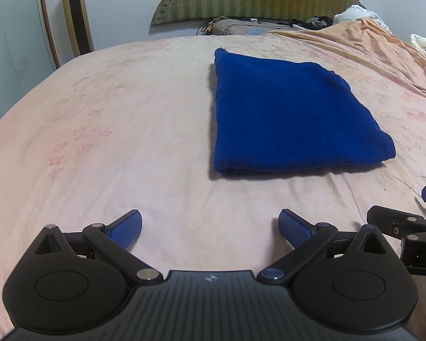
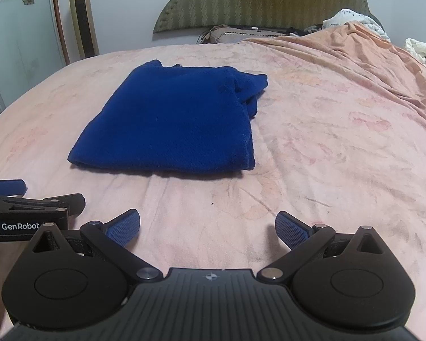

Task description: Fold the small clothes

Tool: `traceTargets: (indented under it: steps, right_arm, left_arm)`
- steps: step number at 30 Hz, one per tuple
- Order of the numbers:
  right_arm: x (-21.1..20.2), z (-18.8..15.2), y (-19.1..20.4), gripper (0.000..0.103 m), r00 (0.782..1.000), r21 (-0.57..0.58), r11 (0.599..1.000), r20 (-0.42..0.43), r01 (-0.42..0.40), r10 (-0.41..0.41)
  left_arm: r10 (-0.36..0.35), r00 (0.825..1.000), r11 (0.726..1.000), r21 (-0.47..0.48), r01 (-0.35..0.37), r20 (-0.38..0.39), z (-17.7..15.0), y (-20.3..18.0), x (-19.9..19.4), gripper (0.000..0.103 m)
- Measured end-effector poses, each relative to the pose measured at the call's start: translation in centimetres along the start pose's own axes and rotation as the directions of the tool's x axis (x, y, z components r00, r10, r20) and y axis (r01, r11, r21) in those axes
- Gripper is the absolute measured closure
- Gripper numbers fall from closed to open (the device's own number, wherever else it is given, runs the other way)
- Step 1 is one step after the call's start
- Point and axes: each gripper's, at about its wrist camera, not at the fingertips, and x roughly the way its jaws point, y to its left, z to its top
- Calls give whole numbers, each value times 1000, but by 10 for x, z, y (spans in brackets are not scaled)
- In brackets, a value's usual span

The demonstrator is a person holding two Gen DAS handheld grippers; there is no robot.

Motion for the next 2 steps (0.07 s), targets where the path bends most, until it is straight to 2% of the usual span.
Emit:
traceTargets:
  steps: [2]
  right_arm:
    - [-1, 2, -4, 1, 1000, -5, 1000, 20, -3, 3]
  left_arm:
    - [-6, 1000, 1000, -1, 6, -5, 2, 1, 1, 0]
